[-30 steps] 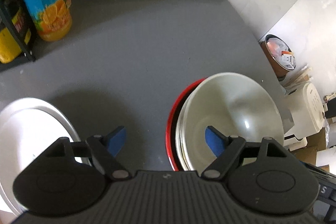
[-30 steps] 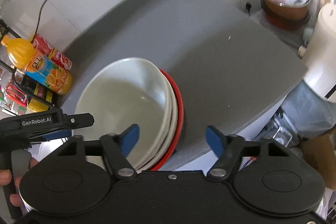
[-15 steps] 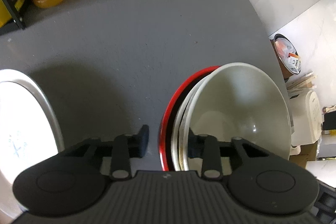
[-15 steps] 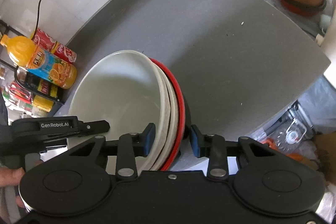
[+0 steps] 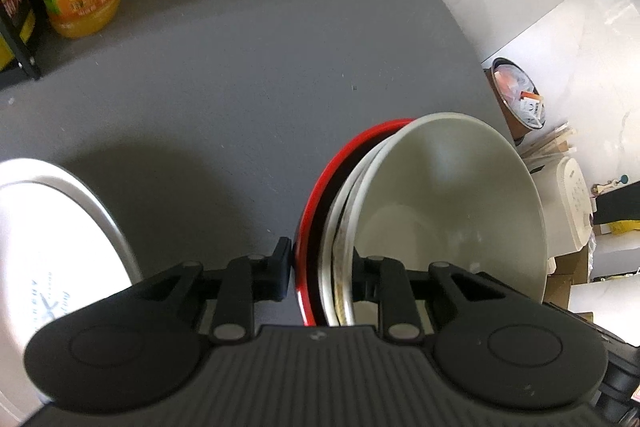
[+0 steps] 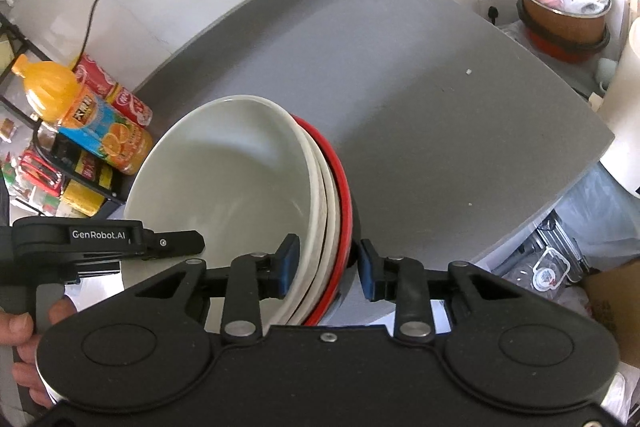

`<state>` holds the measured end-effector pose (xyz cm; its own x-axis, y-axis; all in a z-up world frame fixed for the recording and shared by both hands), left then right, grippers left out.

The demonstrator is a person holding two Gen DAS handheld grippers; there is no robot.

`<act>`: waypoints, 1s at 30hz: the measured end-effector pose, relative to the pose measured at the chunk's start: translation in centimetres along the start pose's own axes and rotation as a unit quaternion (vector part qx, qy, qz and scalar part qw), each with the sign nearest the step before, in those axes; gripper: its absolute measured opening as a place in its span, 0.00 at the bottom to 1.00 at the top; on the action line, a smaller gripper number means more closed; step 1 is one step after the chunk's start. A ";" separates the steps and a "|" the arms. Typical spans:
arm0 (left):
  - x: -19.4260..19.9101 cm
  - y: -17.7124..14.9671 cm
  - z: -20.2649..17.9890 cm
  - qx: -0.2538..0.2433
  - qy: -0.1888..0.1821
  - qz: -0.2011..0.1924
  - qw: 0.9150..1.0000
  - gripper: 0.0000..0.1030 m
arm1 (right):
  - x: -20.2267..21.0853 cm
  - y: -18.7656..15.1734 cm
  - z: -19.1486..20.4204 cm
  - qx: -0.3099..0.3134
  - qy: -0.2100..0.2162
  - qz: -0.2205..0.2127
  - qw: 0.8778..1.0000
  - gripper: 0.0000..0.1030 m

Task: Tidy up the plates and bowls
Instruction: 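Close both grippers on the rim of the red bowl stack, then lift the red bowl stack with both grippers over the plate stack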

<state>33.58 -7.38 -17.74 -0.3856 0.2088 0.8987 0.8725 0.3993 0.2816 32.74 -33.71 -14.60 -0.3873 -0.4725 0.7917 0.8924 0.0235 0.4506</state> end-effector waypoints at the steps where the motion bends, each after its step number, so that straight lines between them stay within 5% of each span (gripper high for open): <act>1: 0.6 0.0 0.2 -0.003 -0.001 -0.004 1.000 0.23 | 0.2 0.0 0.5 0.002 0.001 -0.003 1.000 0.30; 30: 9.7 -0.7 12.6 0.033 0.010 -0.035 0.999 0.23 | -0.4 -3.9 13.8 0.063 0.025 -0.009 0.998 0.30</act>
<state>25.46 5.61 -13.43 -0.4392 0.1611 0.8838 0.8211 0.4711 0.3222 26.19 -21.46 -10.96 -0.3879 -0.5164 0.7635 0.8481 0.1243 0.5150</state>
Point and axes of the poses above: each gripper's, at about its wrist camera, not at the fingertips, and x roughly against the way its jaws point, z to its left, y to its top, the point moved 1 cm from there along -x, roughly the way its jaws point
